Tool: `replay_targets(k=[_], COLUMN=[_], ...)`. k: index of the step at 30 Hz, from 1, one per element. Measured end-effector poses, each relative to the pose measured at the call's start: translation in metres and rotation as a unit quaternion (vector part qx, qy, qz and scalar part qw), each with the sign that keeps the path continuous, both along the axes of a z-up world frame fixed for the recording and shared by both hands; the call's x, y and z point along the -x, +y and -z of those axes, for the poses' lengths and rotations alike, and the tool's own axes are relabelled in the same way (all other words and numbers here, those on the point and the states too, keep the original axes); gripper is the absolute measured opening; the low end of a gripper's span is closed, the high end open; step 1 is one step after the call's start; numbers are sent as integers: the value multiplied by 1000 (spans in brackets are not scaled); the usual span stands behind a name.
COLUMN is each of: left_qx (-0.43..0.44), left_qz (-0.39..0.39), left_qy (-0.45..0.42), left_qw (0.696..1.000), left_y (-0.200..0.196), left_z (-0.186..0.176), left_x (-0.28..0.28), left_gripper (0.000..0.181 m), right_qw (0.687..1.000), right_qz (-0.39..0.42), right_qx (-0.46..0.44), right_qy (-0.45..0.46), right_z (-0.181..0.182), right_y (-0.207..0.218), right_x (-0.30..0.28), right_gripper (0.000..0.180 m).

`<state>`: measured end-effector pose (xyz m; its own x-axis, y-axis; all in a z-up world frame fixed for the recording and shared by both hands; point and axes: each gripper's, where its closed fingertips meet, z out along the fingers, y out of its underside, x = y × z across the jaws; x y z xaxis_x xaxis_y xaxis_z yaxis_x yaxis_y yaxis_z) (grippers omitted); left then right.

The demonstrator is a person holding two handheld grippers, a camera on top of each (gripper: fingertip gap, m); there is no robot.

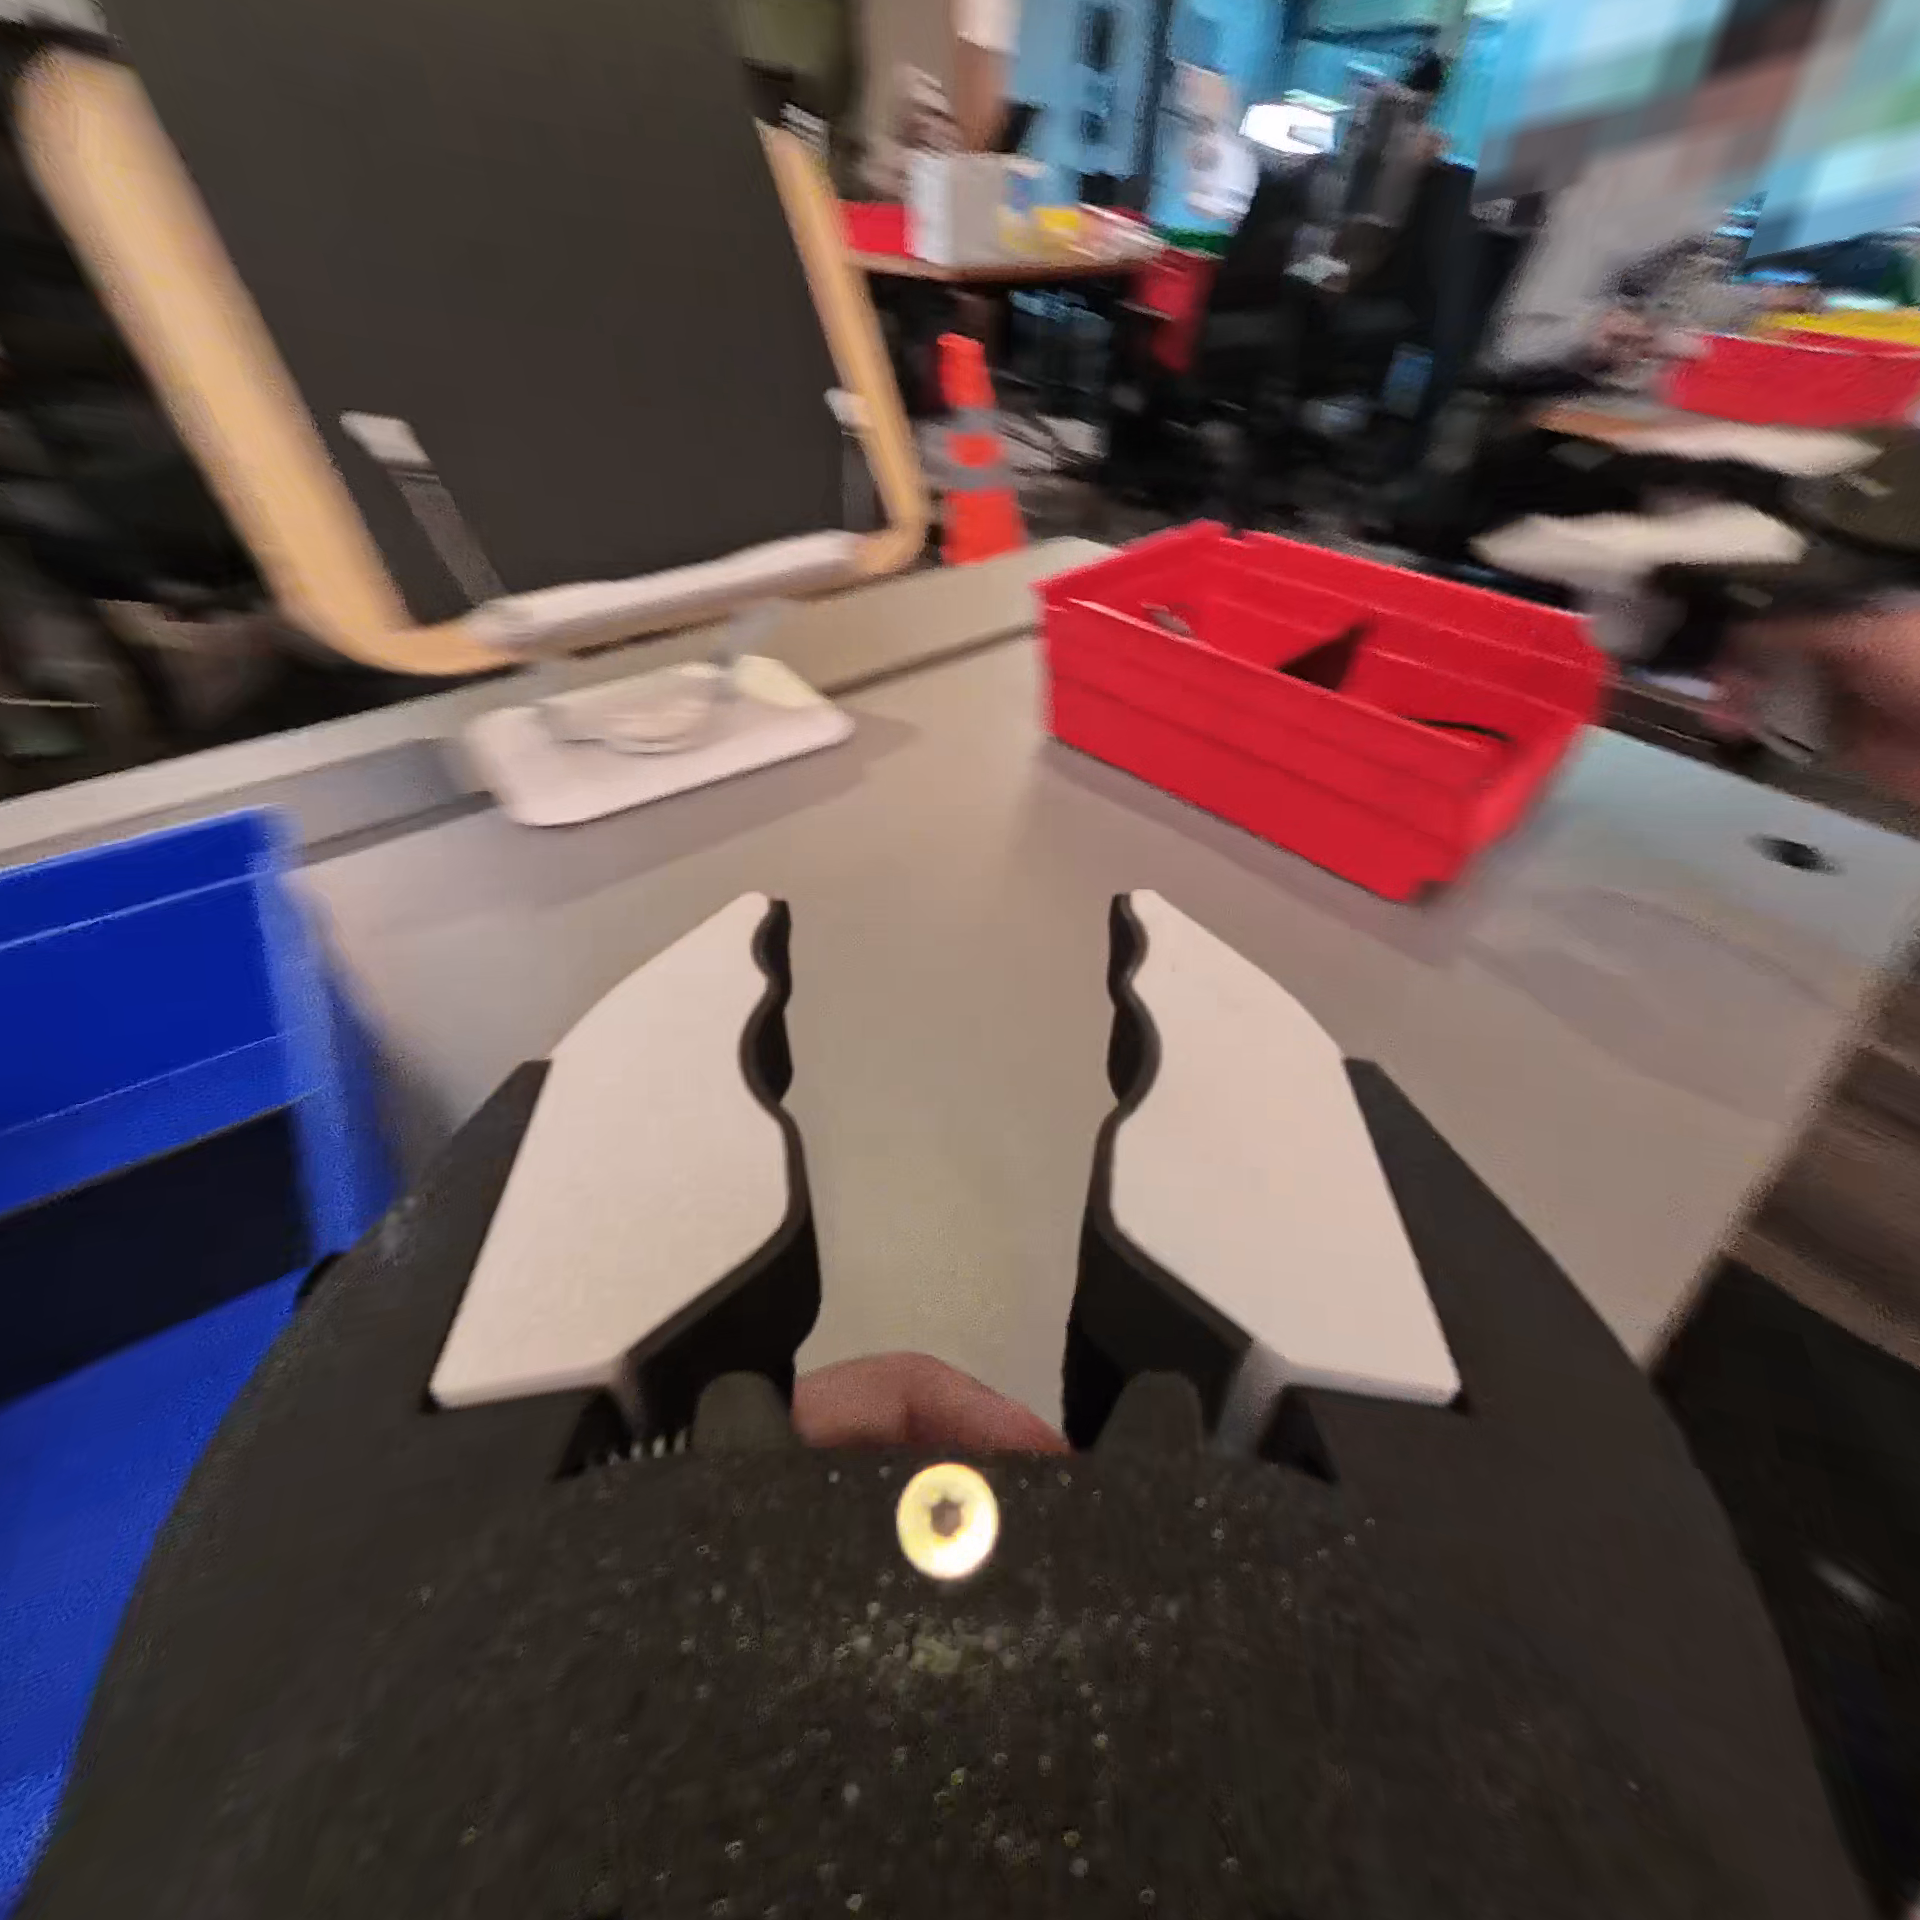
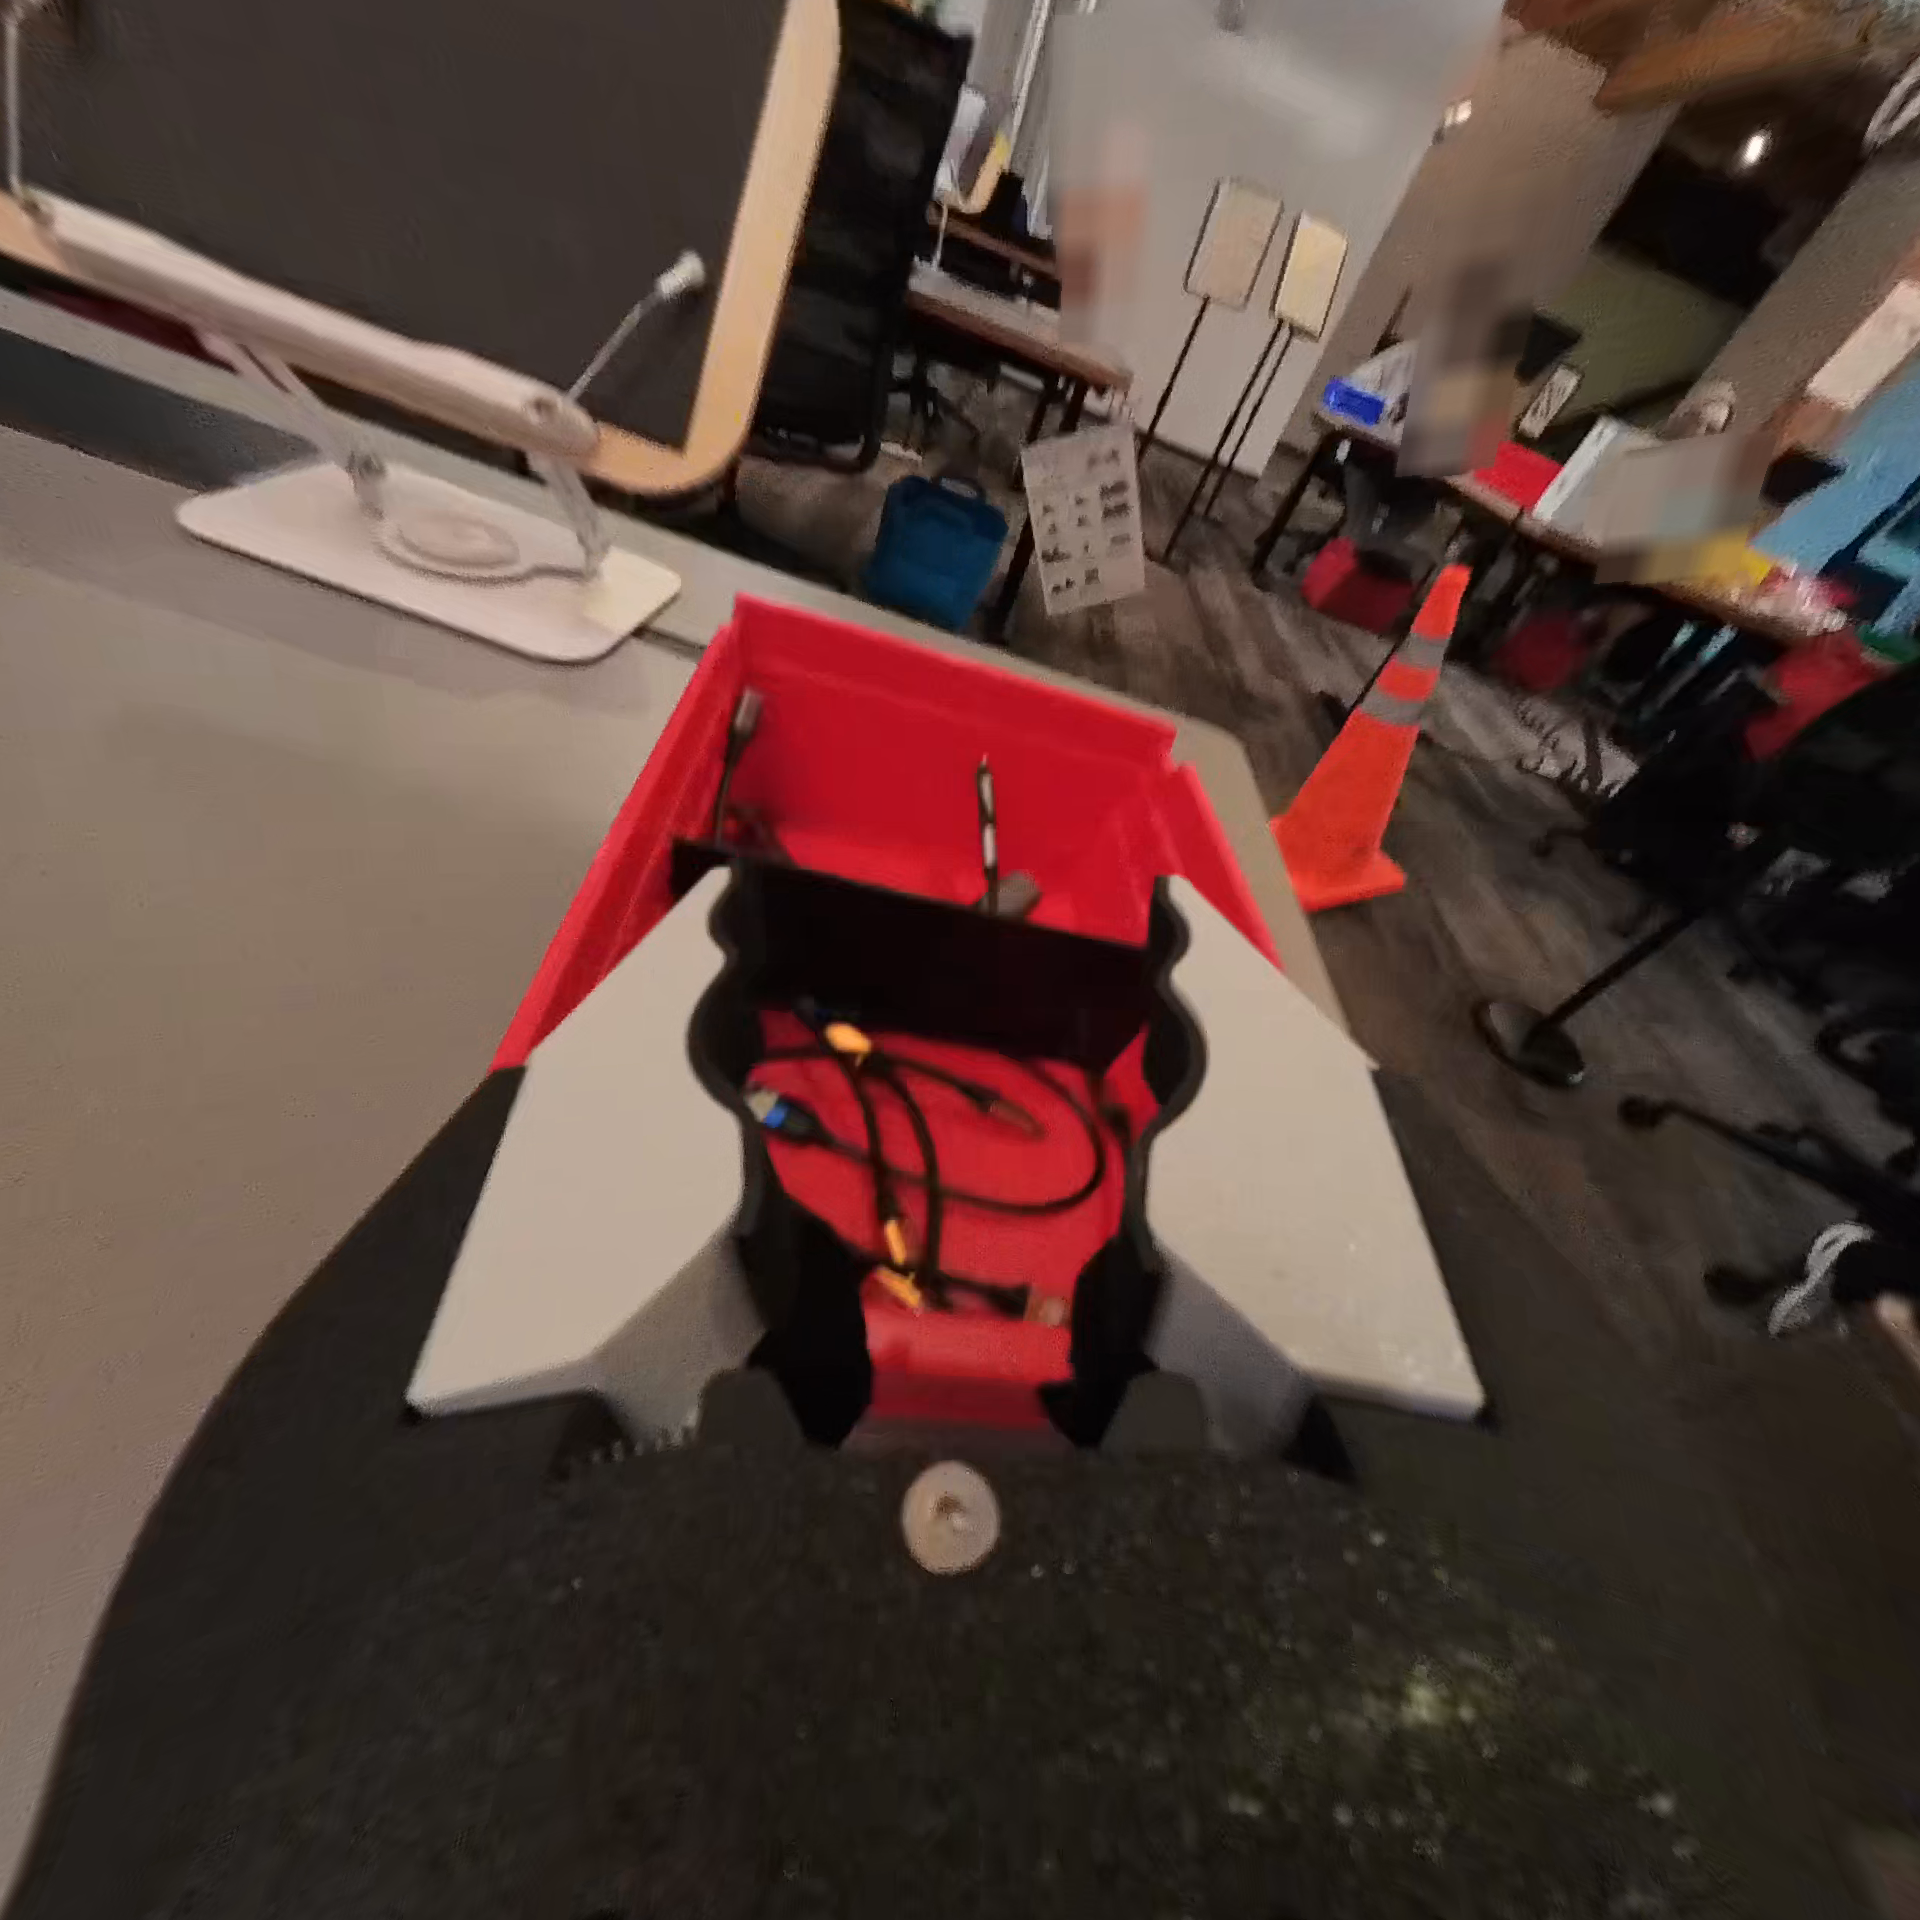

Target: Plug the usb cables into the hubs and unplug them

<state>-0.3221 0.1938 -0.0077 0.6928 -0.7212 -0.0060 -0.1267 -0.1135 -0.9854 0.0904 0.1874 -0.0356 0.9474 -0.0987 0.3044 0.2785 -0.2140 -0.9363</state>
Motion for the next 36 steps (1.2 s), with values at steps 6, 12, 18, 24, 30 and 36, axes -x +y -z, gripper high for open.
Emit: replay_targets(k=[6,12,18,24,30,36], left_qx=[-108,-112,-20,6,28,51], left_qz=[-200,-217,-212,-202,-204,-194], left_qy=[115,88,55,53,42,23], left_qw=[967,966,975,978,978,979], left_y=[-14,3,19,19,19,15], left_z=[72,66,89,97,101,106], left_x=[115,151,161,155,156,158], left_gripper=[47,29,31,34,36,41], right_qw=[997,990,988,987,986,977], right_qz=[34,18,19,25,21,-89], right_qx=[49,46,61,58,51,-35], right_qy=[38,130,137,145,160,191], right_z=[76,81,89,90,85,40], right_y=[-33,-16,-5,-4,-17,-33], right_x=[3,2,-2,-8,-5,53], right_gripper=[60,50,50,49,52,48])
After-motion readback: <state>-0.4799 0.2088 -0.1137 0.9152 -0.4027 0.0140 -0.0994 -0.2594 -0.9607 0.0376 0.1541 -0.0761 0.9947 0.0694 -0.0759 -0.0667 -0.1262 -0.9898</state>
